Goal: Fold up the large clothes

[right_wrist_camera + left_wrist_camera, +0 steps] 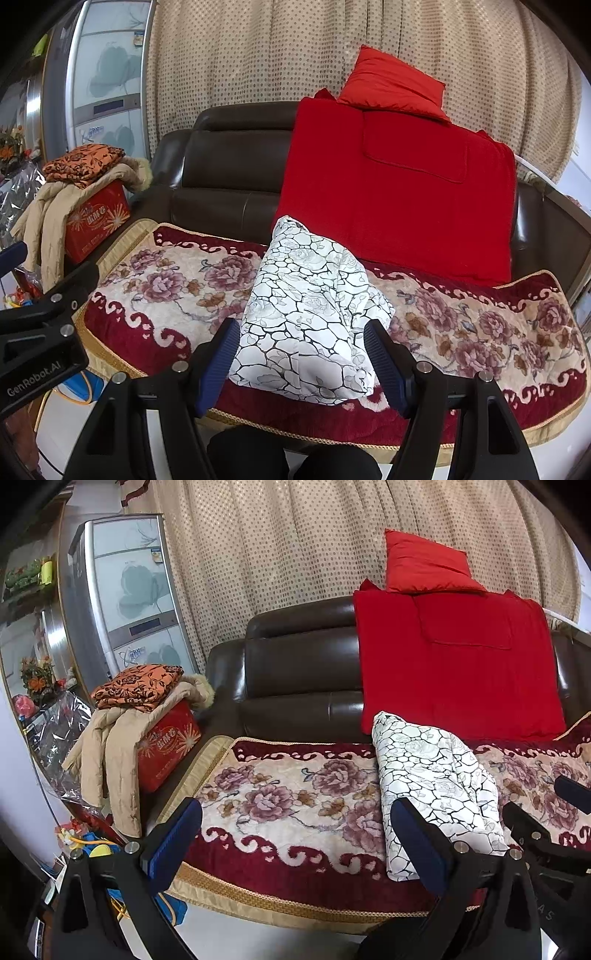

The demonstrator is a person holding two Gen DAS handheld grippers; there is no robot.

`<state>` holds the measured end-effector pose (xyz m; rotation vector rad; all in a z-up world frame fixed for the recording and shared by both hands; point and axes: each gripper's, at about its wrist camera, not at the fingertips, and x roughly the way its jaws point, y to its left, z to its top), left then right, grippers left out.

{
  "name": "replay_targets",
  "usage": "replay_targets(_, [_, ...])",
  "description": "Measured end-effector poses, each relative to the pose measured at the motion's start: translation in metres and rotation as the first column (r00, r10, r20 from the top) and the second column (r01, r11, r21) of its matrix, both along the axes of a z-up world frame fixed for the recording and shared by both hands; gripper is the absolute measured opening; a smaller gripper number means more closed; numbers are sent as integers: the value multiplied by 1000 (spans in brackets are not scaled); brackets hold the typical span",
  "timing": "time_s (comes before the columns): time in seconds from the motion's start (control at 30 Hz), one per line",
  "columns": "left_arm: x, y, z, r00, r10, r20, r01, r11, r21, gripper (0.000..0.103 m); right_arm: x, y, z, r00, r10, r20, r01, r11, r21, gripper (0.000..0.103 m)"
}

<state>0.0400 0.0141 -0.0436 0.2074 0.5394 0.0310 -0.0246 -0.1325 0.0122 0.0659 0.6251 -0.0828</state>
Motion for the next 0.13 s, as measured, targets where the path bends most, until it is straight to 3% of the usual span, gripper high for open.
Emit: replay_targets(0.13, [10,0,-2,1000,-23,-14,22,999,-36,102,7,-1,-5,1000,-1,-11,1,1000,1,73])
